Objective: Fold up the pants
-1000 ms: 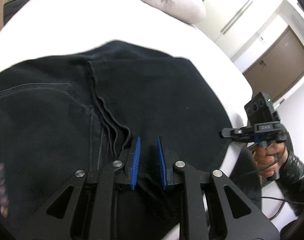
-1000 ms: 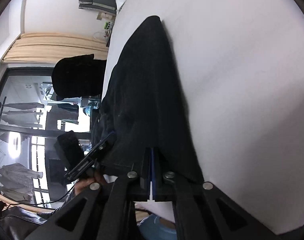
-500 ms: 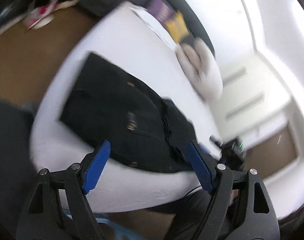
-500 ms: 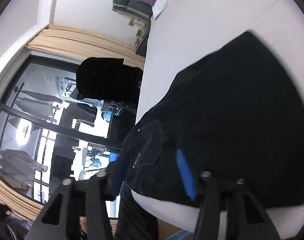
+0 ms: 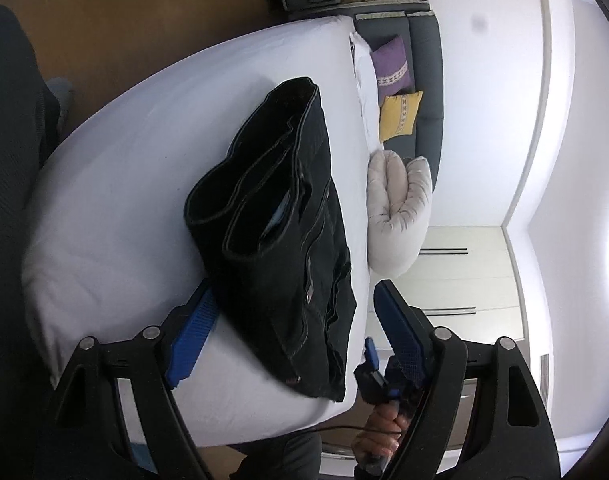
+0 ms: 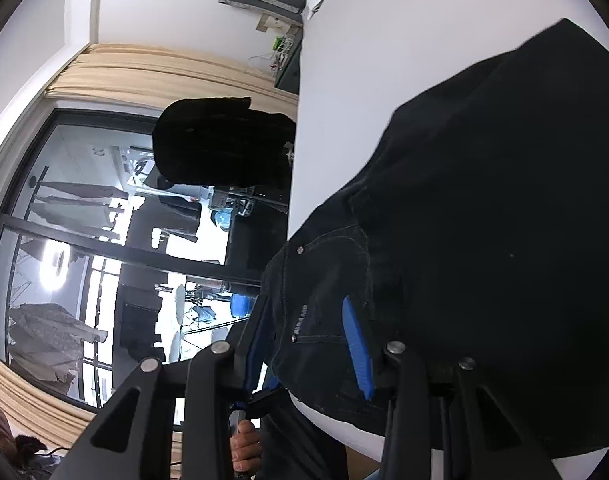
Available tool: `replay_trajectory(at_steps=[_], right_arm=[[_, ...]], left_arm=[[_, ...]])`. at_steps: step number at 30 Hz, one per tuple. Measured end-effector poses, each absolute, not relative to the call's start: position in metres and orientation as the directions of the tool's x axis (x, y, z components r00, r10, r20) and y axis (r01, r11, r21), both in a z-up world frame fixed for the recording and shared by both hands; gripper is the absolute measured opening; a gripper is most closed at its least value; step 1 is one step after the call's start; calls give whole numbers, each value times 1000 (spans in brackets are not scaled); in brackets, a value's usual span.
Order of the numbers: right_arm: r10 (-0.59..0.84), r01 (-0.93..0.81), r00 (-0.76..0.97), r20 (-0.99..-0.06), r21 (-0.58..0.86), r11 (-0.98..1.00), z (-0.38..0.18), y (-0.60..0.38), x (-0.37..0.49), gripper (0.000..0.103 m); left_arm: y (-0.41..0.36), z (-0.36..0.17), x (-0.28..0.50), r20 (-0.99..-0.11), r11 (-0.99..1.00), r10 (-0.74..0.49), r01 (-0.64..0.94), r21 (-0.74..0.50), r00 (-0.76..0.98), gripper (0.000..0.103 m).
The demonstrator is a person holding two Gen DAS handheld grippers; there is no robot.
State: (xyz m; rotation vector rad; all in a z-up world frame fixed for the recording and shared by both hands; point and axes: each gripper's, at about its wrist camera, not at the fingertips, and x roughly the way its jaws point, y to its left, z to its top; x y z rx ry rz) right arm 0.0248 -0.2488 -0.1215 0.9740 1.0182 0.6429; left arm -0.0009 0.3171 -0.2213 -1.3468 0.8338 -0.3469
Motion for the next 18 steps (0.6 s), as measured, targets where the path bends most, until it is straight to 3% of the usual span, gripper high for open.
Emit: replay_trajectory(at_steps=[1, 2, 5, 8, 18], right_arm=[[818, -8, 409, -404, 895, 446, -122, -251, 24, 41], [813, -4, 406, -417, 889, 458, -121, -249, 26, 39], [799, 3, 380, -465, 865, 502, -119, -240, 31, 27], [769, 1, 324, -550, 814, 581, -119, -223, 44, 12], [704, -6, 191, -684, 716, 698, -140, -193, 96, 11]], left_arm=[[317, -222, 1, -327, 223, -660, -239, -945, 676, 76], [316, -222, 4, -331, 225, -659, -242, -944, 676, 69], [311, -231, 8, -332, 194, -673, -275, -941, 660, 29], [308, -233, 12, -342, 203, -672, -280, -938, 658, 22], [298, -184, 23, -412, 405, -629, -174, -898, 659, 15]])
